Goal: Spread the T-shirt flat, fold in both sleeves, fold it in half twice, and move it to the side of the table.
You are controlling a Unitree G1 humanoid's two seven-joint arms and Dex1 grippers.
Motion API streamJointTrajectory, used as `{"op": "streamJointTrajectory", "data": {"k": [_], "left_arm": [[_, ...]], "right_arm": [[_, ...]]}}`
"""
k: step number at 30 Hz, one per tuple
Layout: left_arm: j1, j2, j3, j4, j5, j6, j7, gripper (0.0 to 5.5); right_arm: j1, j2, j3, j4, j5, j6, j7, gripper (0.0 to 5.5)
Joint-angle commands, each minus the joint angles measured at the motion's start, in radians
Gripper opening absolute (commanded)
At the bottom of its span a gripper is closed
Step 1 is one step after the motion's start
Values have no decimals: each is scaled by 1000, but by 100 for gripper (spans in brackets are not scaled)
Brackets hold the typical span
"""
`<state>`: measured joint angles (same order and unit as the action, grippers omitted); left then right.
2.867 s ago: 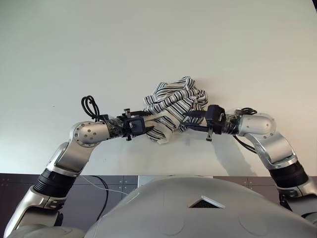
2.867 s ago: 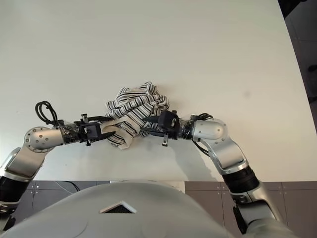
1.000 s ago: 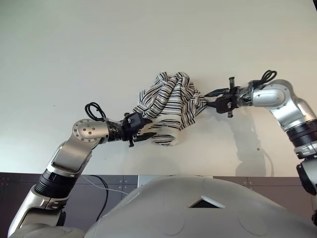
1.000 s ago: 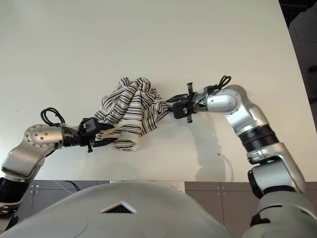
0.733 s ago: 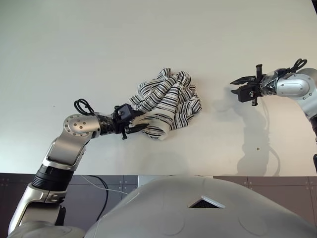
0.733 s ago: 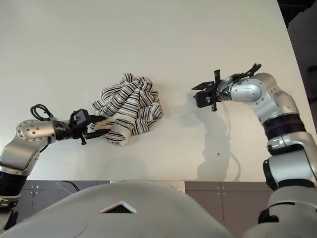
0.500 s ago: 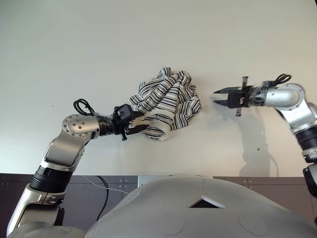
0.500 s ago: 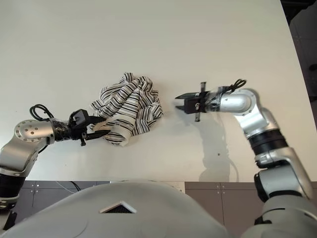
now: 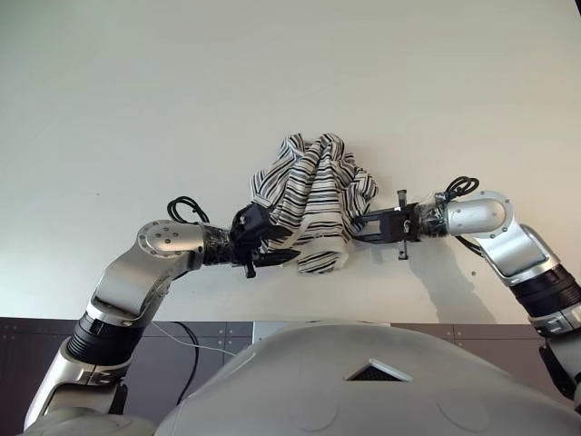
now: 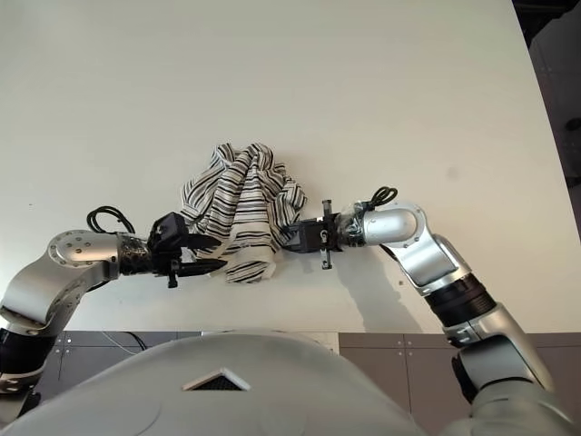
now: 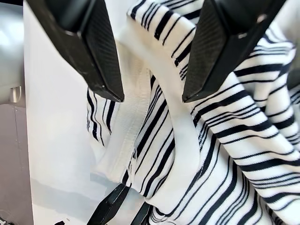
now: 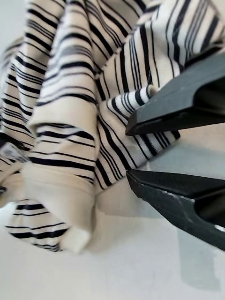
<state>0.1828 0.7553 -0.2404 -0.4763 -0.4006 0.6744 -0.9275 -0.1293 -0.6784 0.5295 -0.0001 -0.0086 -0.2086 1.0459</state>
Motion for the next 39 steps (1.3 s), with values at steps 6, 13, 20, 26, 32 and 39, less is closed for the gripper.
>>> {"op": "streamJointTrajectory", "data": {"k": [6, 13, 20, 26, 32, 39], "left_arm": [[-86, -7, 94, 38, -49, 20, 23, 230], [-96, -33, 80, 89, 26, -71, 80, 230], [-68, -55, 62, 188, 150, -253, 103, 230], [-54, -34, 19, 230, 224, -301, 79, 230], [-28, 37, -44, 307, 368, -457, 57, 230], [-32, 119, -81, 478, 559, -726, 105, 230]], "right_arm": [[-34, -56, -3, 169, -123, -79, 10, 135], [-24, -129, -78, 83, -35, -43, 57, 135], [-49, -59, -128, -139, 147, 158, 91, 135], [-108, 72, -38, 42, 34, 100, 69, 135], [-141, 126, -10, 262, -37, 35, 72, 135], [-140, 16, -25, 473, -99, -16, 89, 135]]}}
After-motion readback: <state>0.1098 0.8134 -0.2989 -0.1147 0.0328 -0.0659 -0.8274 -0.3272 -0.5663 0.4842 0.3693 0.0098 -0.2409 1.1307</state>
